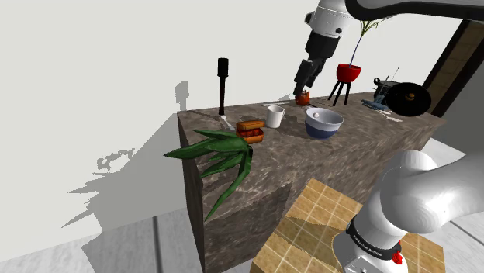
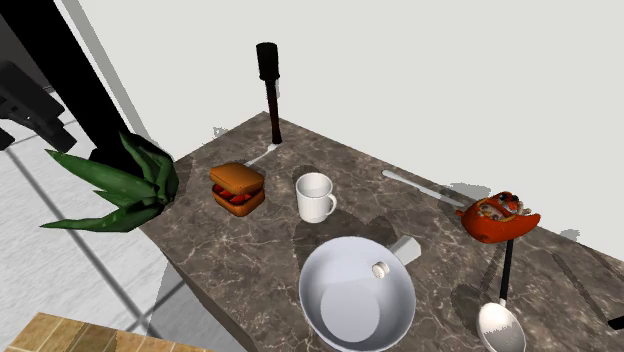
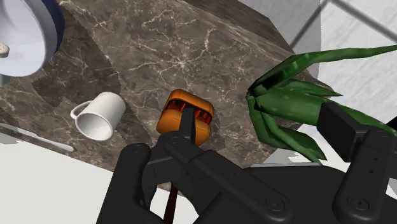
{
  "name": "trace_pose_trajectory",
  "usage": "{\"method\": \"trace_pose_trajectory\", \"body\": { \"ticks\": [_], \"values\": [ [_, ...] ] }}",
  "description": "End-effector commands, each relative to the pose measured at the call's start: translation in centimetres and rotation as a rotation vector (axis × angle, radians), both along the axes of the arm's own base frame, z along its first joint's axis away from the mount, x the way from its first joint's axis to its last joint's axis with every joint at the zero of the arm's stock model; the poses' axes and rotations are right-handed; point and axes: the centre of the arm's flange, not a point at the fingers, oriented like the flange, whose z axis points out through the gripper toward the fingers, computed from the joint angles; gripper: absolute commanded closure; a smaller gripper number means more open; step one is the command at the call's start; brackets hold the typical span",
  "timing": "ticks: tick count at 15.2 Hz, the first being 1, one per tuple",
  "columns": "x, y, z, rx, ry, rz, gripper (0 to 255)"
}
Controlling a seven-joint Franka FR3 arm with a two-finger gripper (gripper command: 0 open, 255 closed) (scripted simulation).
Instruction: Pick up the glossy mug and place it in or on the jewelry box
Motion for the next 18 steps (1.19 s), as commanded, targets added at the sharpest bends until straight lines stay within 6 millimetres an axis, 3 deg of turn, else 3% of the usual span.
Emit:
{"method": "trace_pose_trajectory", "body": {
  "ticks": [1,18],
  "values": [
    [0.0,0.0,0.0,0.000,0.000,0.000,0],
    [12.9,-14.5,-11.9,0.002,0.040,-0.019,0]
  ]
}}
